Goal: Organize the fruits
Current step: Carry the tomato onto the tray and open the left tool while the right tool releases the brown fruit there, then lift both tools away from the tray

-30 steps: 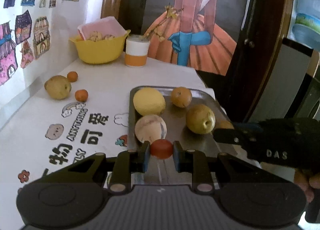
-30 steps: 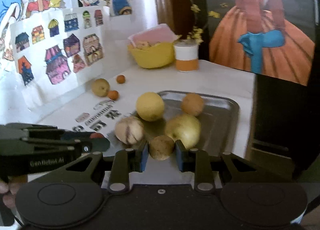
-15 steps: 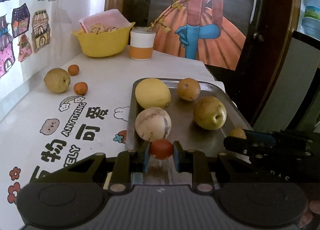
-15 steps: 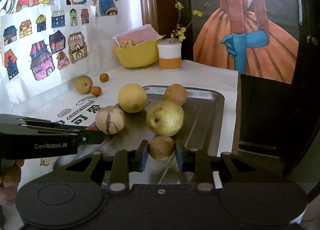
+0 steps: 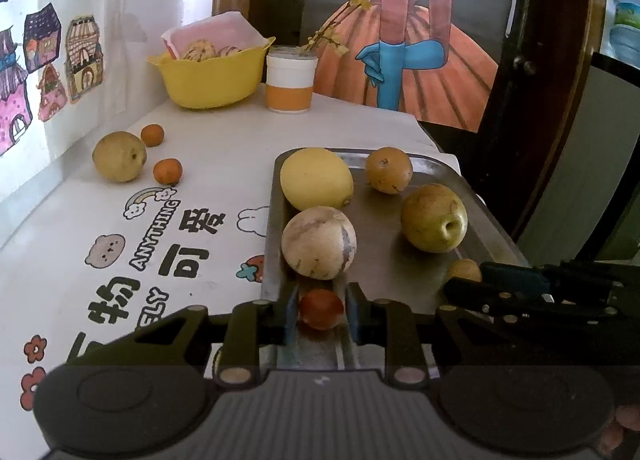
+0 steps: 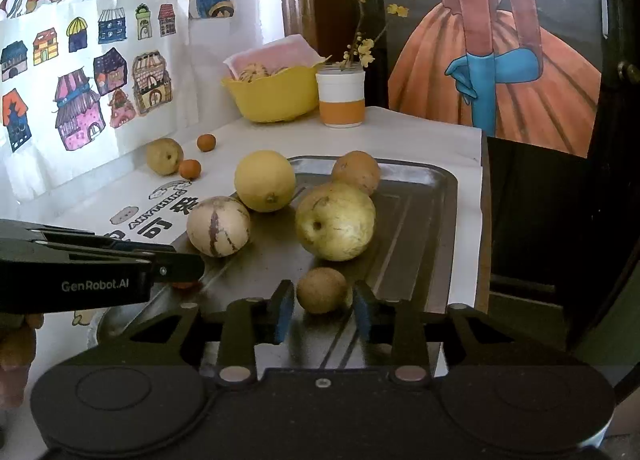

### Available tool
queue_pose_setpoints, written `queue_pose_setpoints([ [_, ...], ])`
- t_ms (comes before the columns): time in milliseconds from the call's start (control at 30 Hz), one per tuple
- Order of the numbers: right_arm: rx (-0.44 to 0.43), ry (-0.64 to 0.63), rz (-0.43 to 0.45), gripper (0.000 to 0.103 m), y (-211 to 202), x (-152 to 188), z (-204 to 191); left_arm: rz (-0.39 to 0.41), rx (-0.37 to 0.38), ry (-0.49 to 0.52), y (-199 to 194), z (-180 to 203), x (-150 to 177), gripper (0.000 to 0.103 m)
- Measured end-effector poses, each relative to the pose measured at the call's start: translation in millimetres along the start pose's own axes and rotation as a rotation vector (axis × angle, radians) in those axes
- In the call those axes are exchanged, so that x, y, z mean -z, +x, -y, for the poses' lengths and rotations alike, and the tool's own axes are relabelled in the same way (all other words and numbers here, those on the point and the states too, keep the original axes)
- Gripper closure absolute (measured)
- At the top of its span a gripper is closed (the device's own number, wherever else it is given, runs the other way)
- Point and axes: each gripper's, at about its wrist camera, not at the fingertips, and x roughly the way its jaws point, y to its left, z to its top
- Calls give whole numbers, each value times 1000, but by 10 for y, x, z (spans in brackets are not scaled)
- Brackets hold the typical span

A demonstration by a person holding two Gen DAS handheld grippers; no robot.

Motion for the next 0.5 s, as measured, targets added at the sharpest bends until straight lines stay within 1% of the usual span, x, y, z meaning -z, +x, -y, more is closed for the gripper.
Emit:
queue_pose_setpoints([
  [33,7,0,5,56,-14,3,-5,0,5,-5,-13,-10,-1,72],
  [100,14,-2,15,54,-58,13,-16,-1,14,-18,-45,-22,-4,67],
  [133,16,-2,19,52,-84,16,-22,3,20,-24,-80,-26,-3,56],
  [167,17,-2,24,49,-114,17,-32,9,17,-27,-111,-25,-3,39],
  [200,19,-2,29,47,-149,17,-40,21,7,-30,-153,-24,-1,34],
  [267,30,-4,48,39,-234,15,-60,48,8,-20,-256,-25,-3,31],
  [300,37,-5,59,37,-284,15,-71,55,16,-16,-307,-33,-10,30],
  [367,45,-4,87,27,-408,9,-94,73,10,-22,-413,-54,-26,18],
  [400,49,-3,100,24,-469,8,-104,88,6,-26,-477,-67,-30,15],
  [467,62,-4,124,13,-596,5,-127,123,-2,-36,-629,-103,-28,3],
  [500,69,-4,137,10,-665,5,-144,136,-7,-41,-693,-121,-27,1],
])
